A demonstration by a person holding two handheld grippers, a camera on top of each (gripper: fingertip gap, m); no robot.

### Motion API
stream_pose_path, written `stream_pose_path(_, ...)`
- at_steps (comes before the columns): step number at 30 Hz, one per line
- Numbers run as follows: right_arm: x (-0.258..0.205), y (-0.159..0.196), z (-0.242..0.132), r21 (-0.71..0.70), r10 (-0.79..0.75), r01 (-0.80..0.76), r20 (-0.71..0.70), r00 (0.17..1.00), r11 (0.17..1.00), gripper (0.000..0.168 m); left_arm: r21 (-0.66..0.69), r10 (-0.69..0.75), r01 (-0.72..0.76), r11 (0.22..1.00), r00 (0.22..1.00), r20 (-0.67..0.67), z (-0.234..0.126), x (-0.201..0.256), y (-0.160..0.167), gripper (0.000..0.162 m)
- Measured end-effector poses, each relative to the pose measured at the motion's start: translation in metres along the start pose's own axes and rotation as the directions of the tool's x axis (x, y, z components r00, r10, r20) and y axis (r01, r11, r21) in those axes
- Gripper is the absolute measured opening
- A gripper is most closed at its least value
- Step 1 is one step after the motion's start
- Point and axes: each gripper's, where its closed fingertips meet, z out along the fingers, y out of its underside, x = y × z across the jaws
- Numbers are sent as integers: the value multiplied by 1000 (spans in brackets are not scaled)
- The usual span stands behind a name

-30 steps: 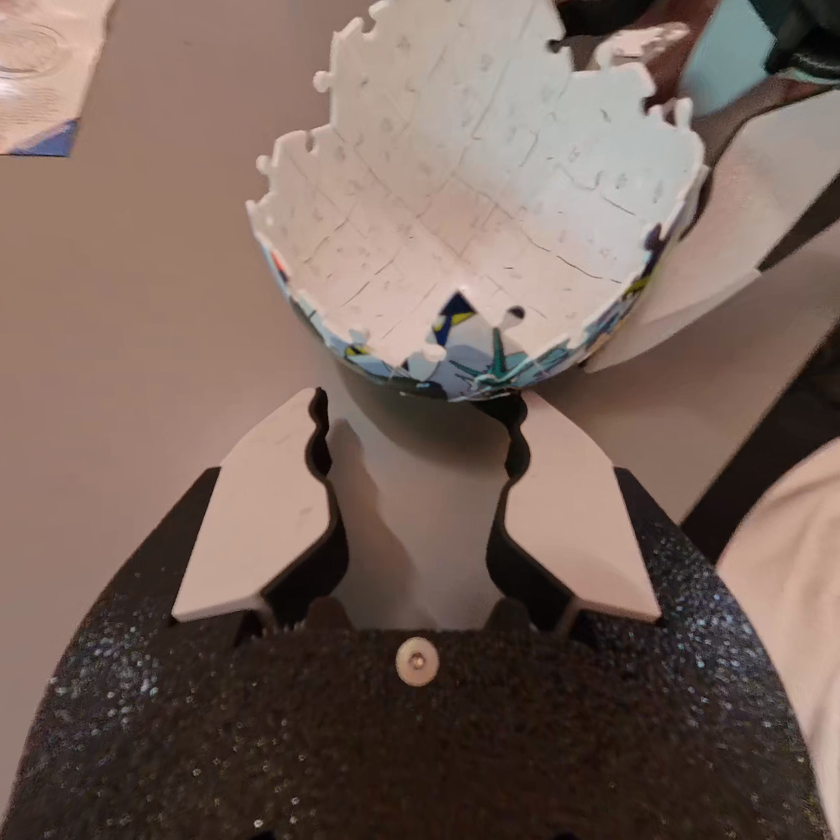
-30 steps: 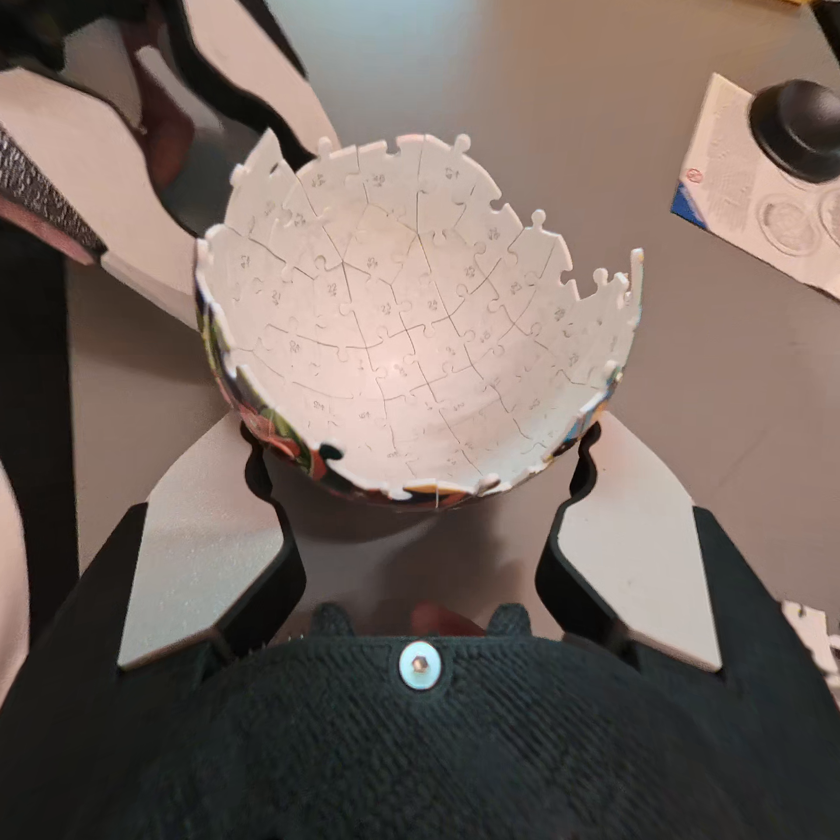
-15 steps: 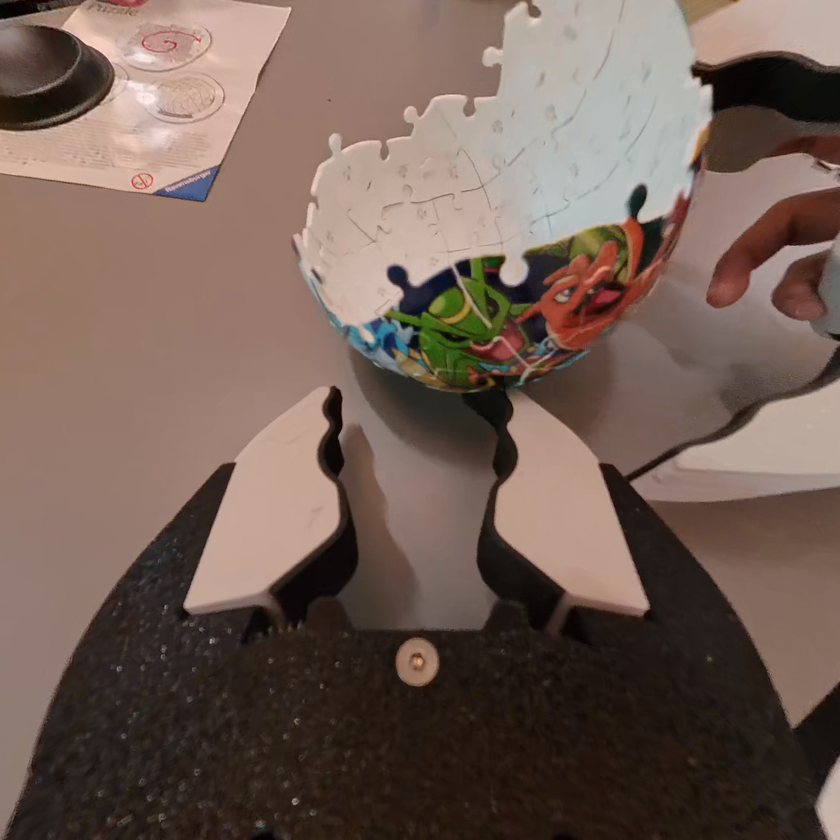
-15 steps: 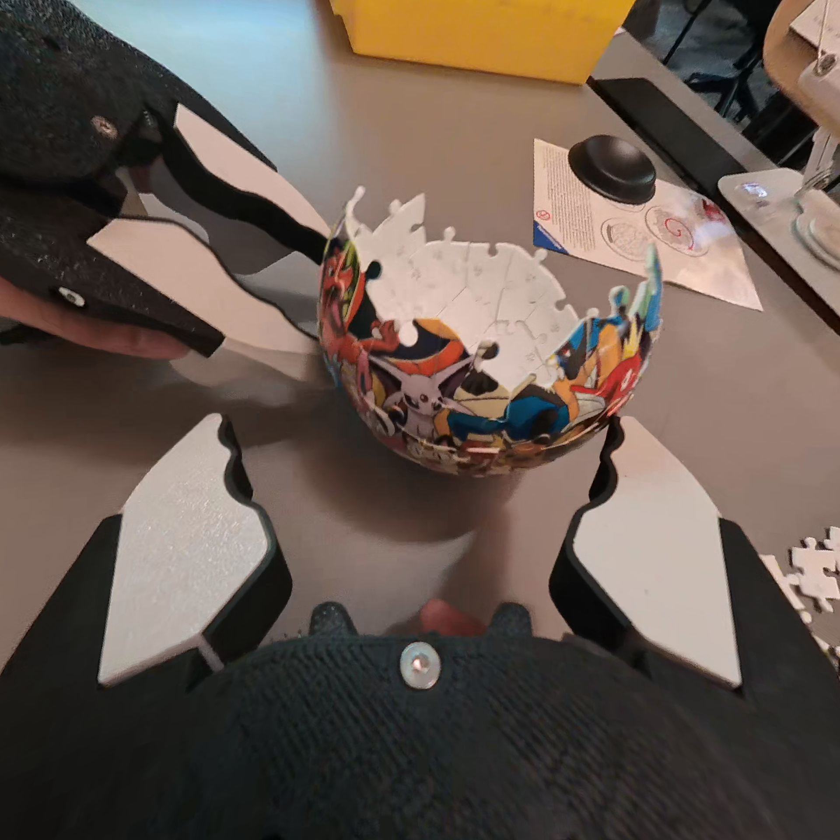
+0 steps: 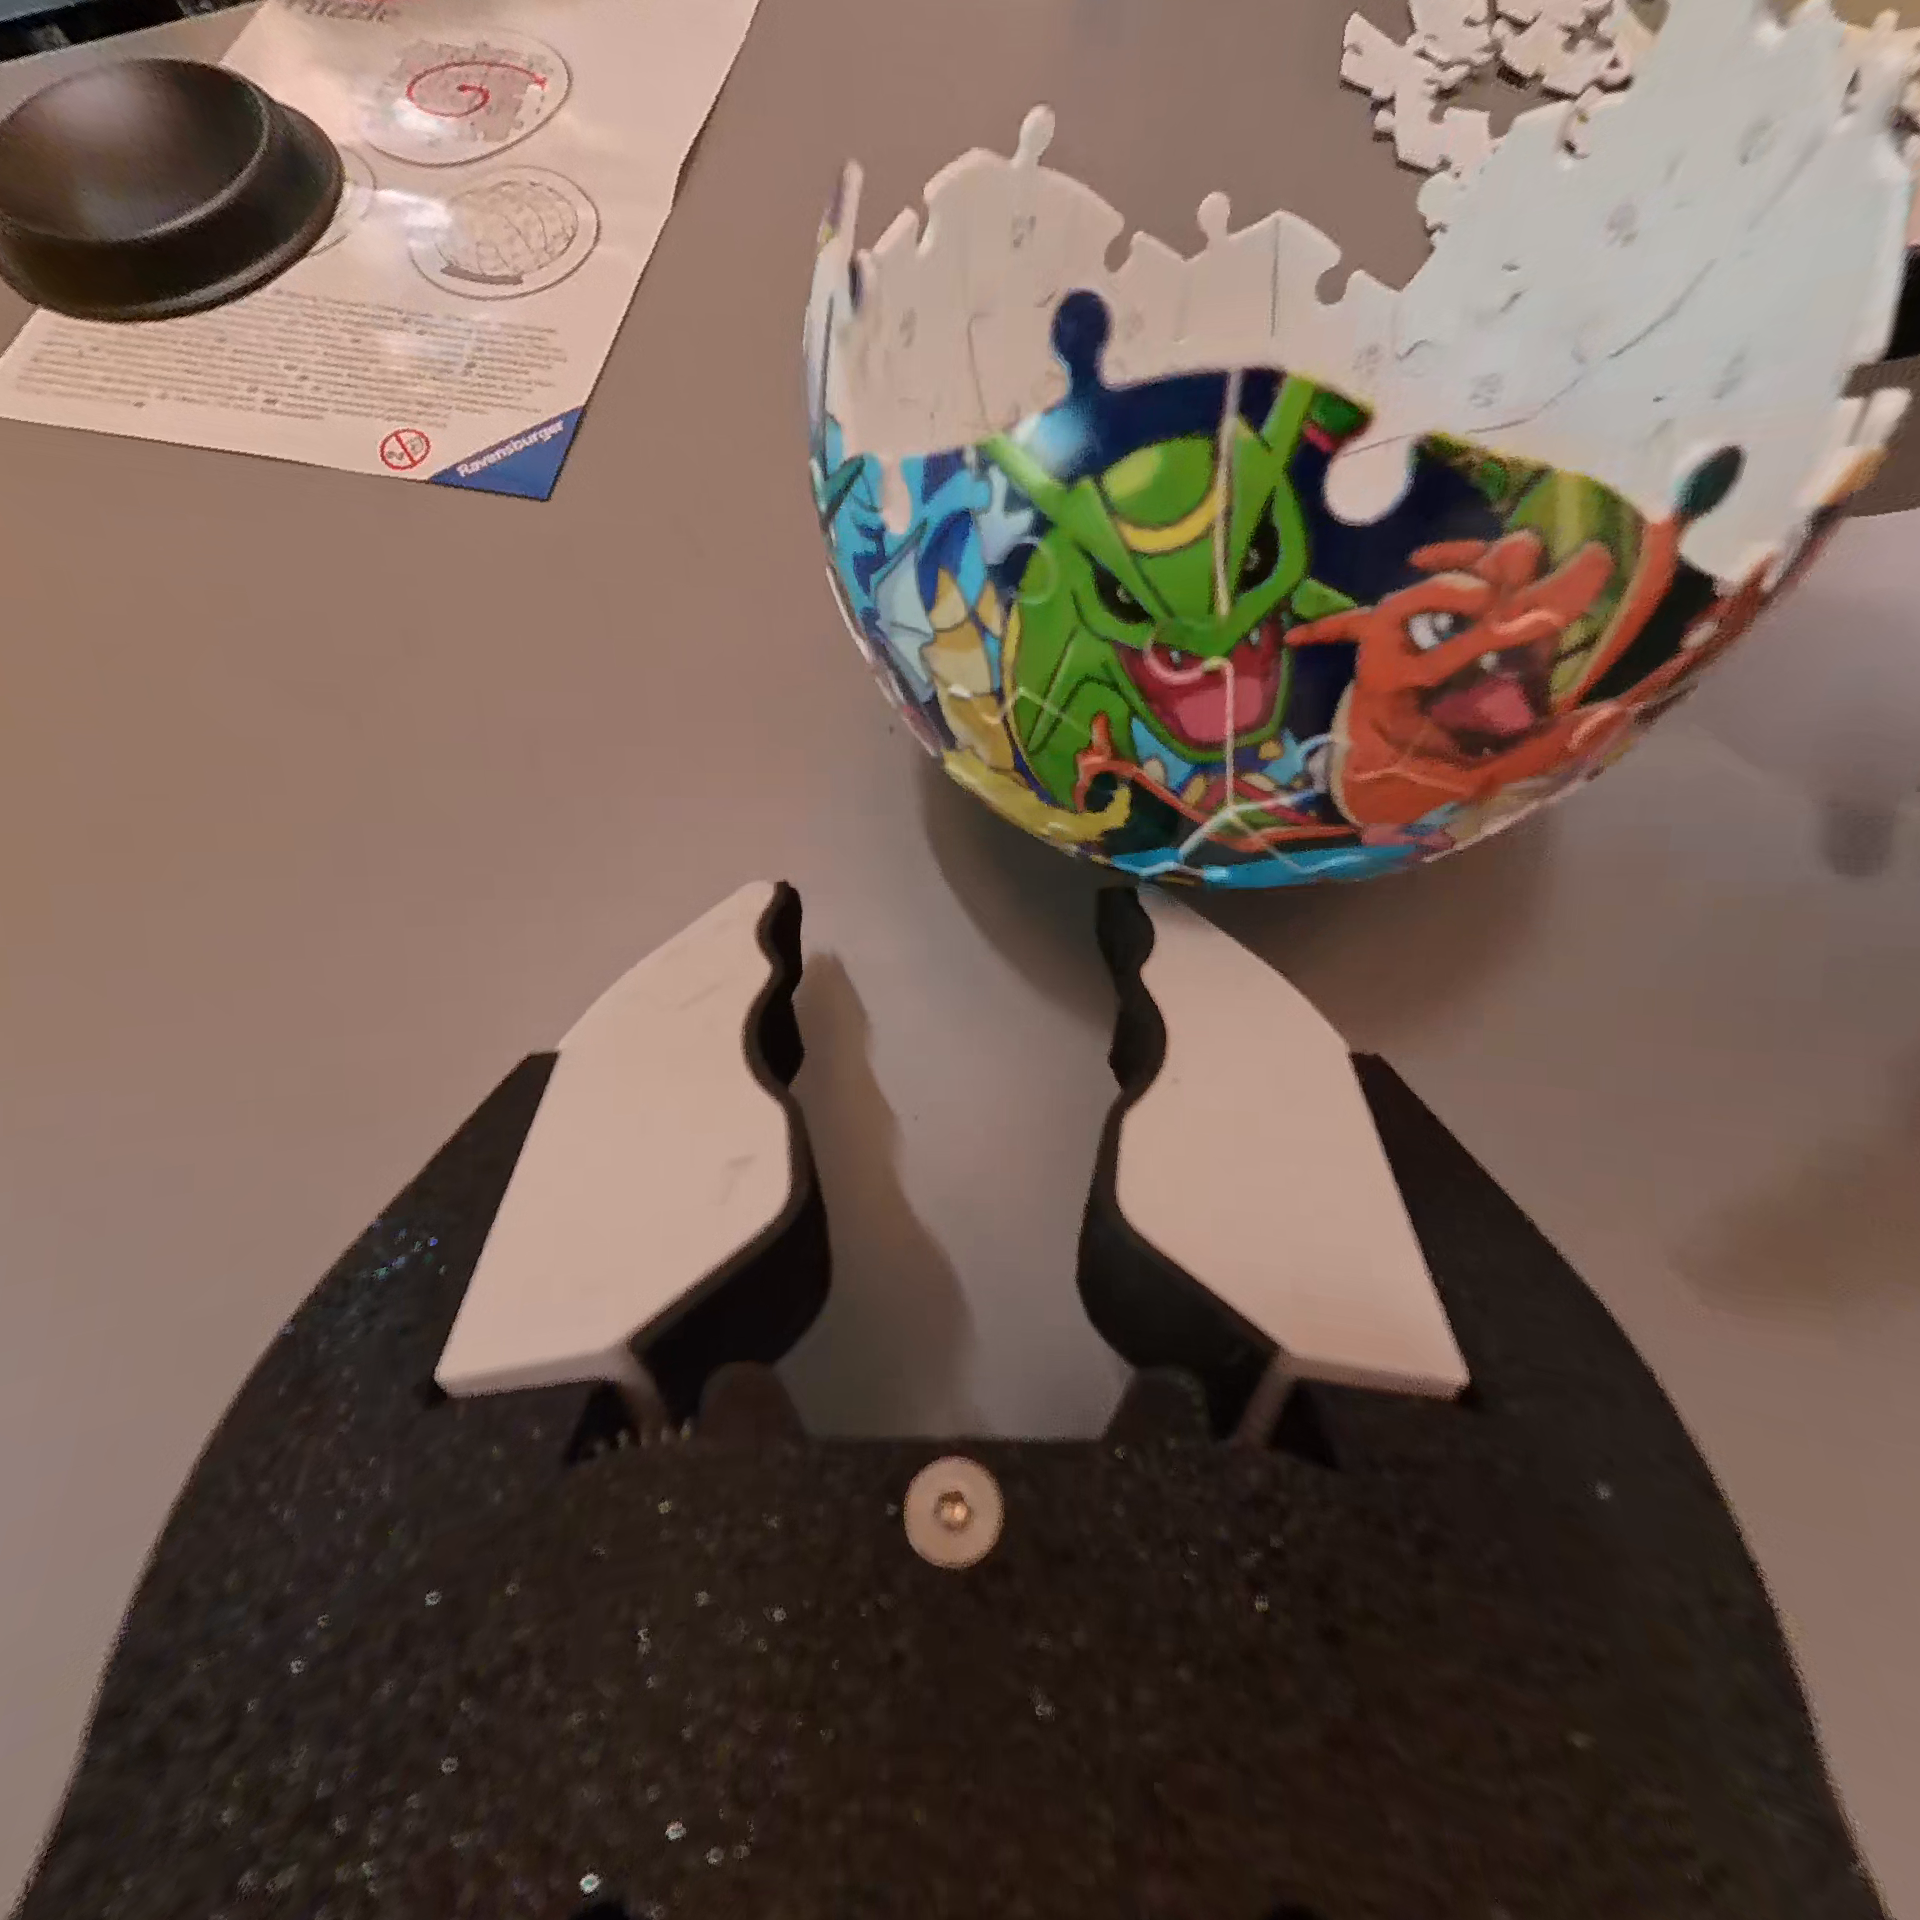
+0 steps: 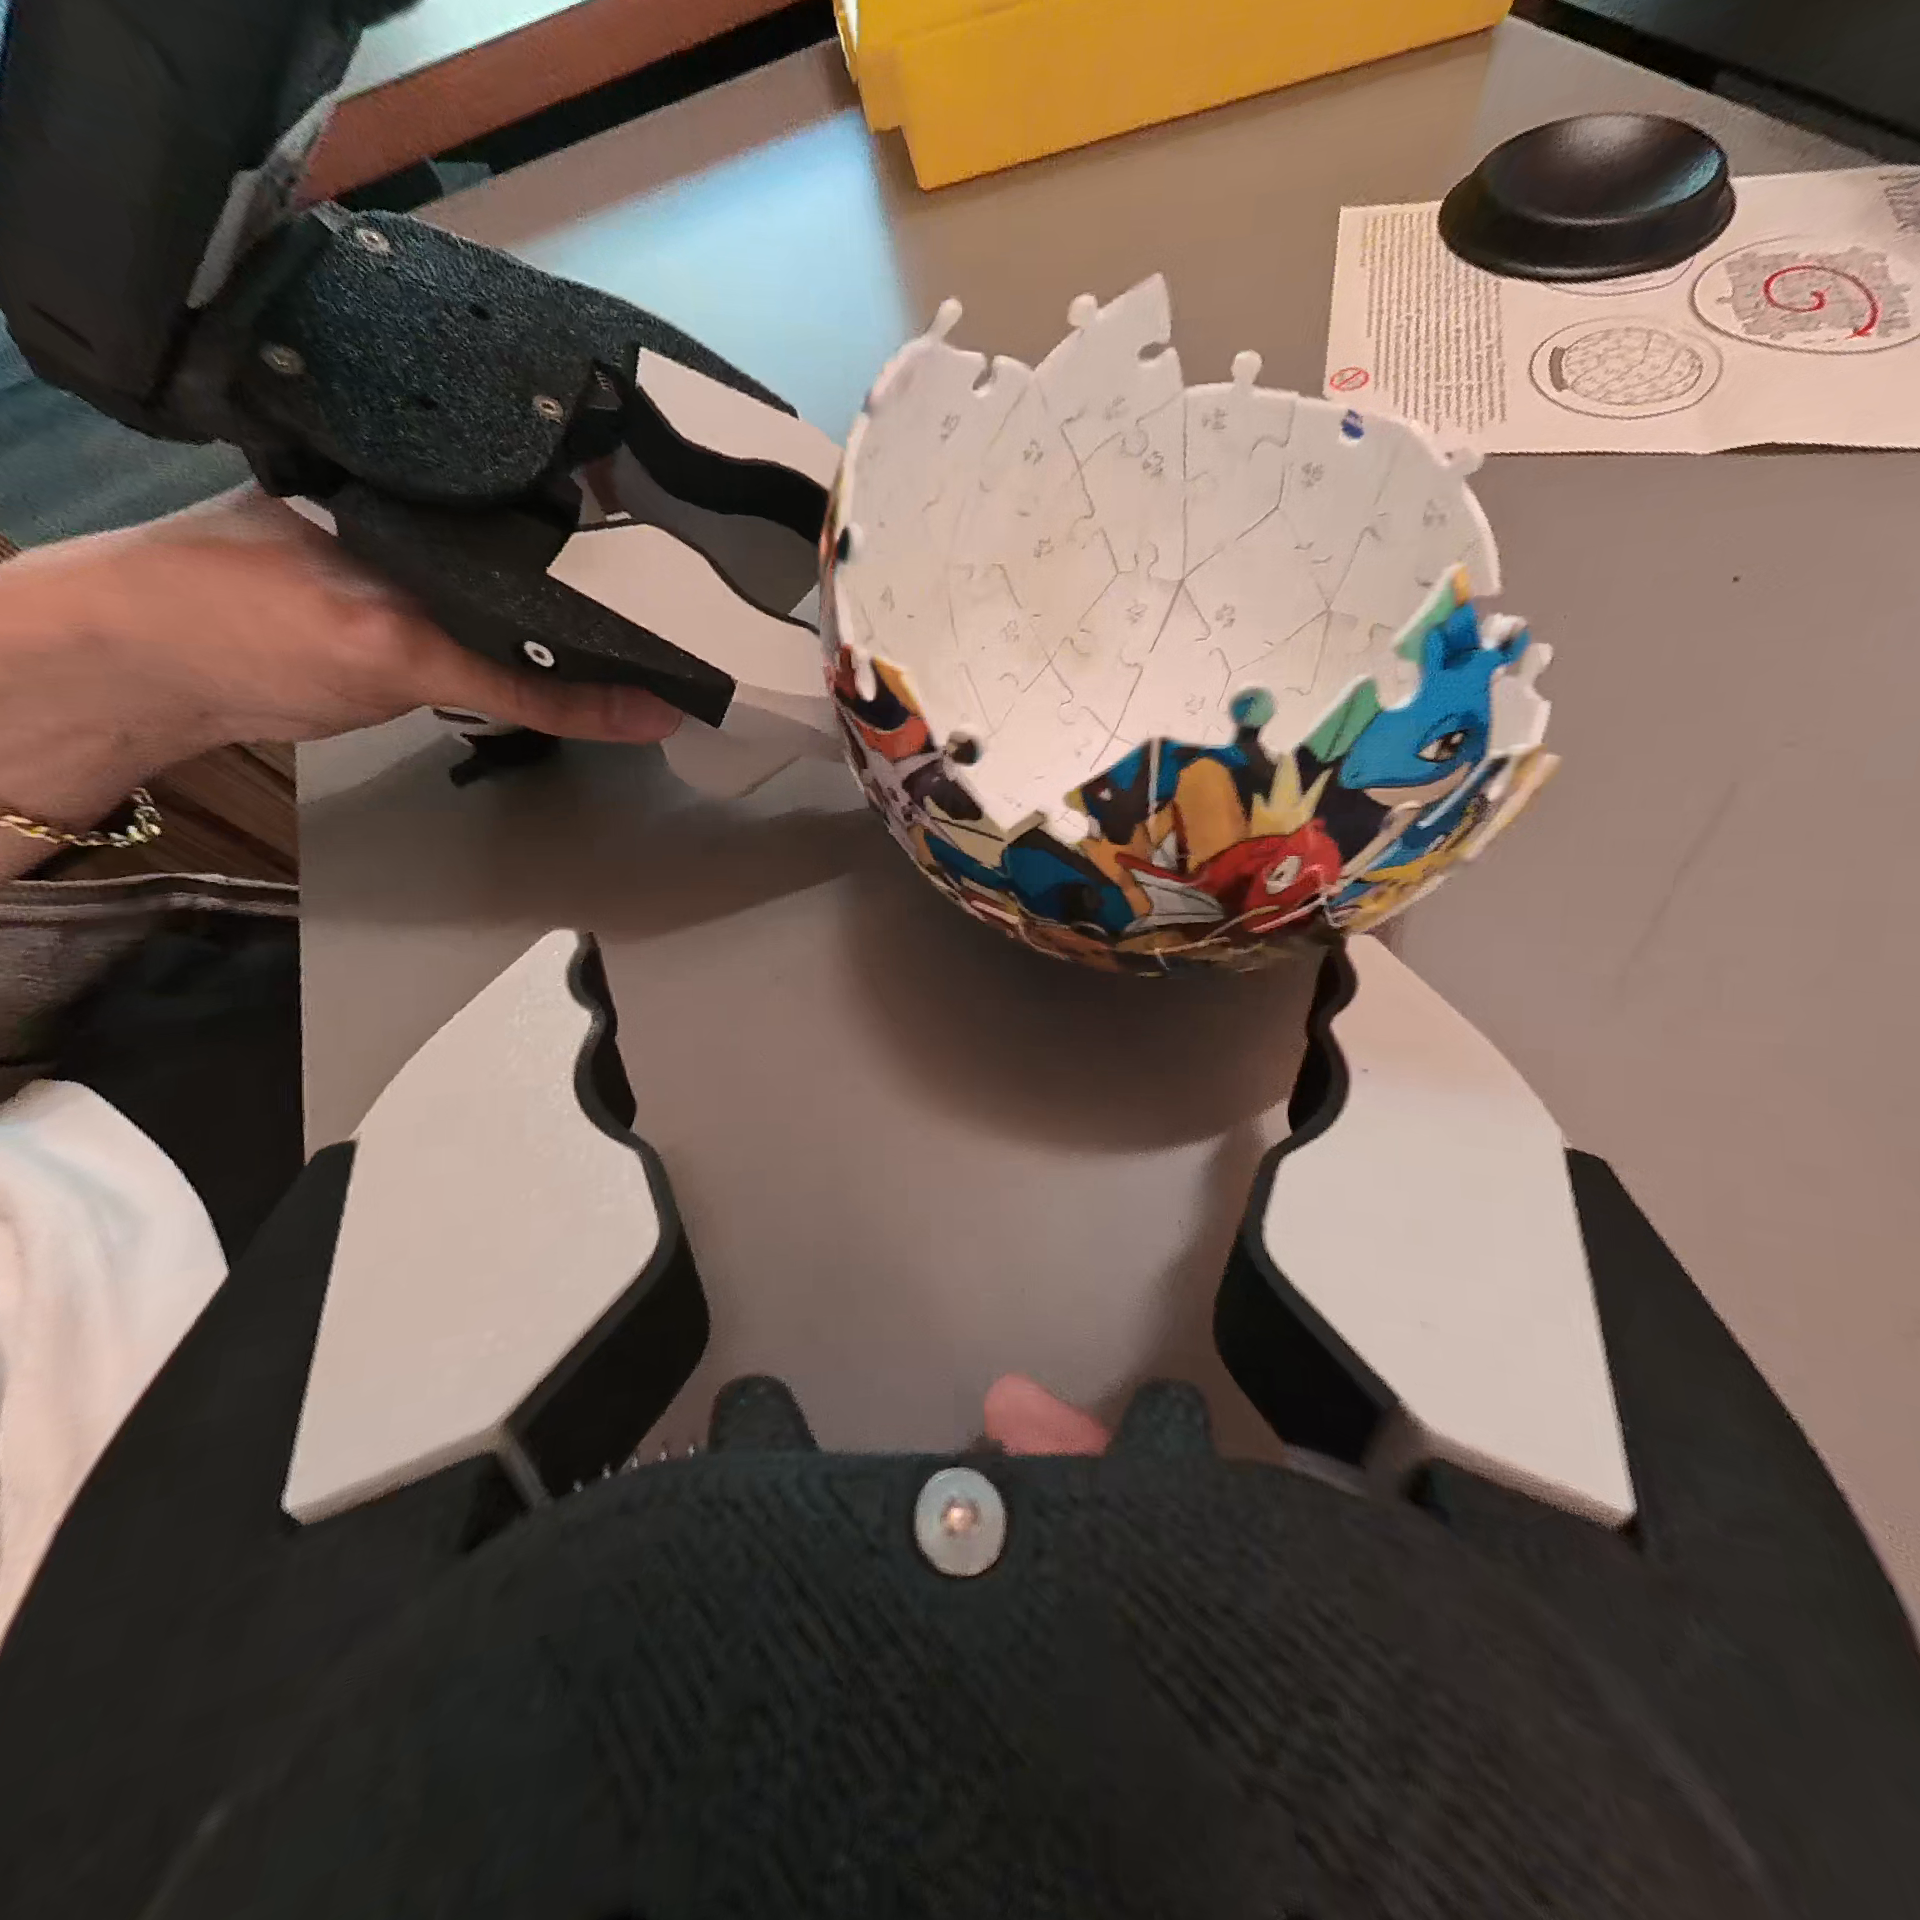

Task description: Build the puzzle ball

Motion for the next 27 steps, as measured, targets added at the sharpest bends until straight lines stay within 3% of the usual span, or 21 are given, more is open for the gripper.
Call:
stream_pose_path(7, 5, 8, -7, -39, -15, 16, 19, 1000, 999, 109, 9, 22, -22, 1000, 998, 57, -8, -7, 3, 59)
stream_pose_path(13, 28, 16, -20, -52, -46, 44, -39, 998, 998, 104, 60, 65, -72, 996, 992, 110, -26, -9, 8, 59)
stream_pose_path(17, 33, 21, -9, -59, -91, 87, -70, 993, 994, 103, 77, 153, -175, 982, 960, 233, -41, -20, 12, 58)
stream_pose_path(23, 57, 41, -6, -205, -285, 245, -196, 938, 947, 99, 168, 183, -284, 944, 874, 450, -66, -31, 4, 50)
stream_pose_path(27, 83, 47, -18, -241, -287, 215, -319, 903, 946, 85, 50, 190, -219, 974, 922, 337, -49, -37, 19, 58)
